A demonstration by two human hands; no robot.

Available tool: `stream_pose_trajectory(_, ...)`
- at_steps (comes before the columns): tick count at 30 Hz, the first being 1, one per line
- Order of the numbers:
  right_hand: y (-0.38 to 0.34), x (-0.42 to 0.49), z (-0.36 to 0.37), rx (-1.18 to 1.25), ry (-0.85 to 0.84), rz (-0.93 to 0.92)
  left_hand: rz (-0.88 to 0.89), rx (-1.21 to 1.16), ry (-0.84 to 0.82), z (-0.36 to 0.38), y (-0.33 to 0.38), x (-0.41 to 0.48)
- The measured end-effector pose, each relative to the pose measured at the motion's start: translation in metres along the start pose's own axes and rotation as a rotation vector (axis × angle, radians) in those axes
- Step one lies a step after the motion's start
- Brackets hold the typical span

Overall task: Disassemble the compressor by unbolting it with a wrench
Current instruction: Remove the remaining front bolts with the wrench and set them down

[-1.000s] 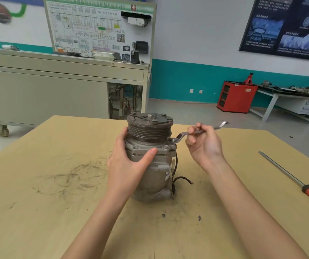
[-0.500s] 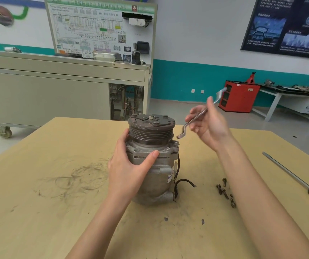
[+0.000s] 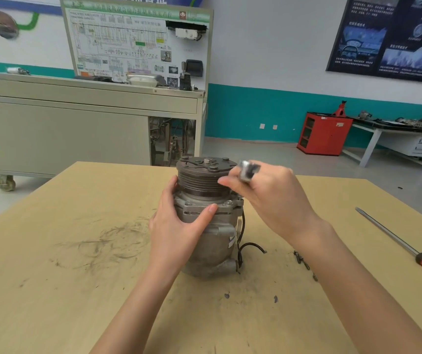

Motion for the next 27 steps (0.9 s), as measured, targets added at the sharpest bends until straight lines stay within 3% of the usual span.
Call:
stream_pose_trajectory(5,-0.010,-0.015,0.006,-0.166,-0.009,-0.070,-0.002,0.003,0.000,0.001,0.000,0.000)
stream_pose_trajectory(10,-0.022,-0.026,0.005,-0.179,0.060,-0.098,-0.001,0.007,-0.005,0.001,0.000,0.000)
stream_pose_trajectory(21,-0.028,-0.039,0.012,-0.192,0.125,0.002,-0.010,0.007,-0.012,0.002,-0.001,0.001)
stream_pose_trajectory(23,-0.016,-0.043,0.010,-0.088,0.163,0.093,-0.006,0.010,-0.005,0.001,-0.002,0.000)
stream_pose_trajectory(27,0.025,-0.057,0.007,0.485,0.248,0.435,0.007,0.013,0.013,-0.001,-0.001,0.000)
Point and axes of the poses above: each hand's wrist, its own x-axis towards the middle knuckle, its own z-axis out of the palm, y = z × x, the point moved 8 cm from there along x, towards the middle knuckle, and after that the axes turned 4 degrees about y, right-handed, at the moved point
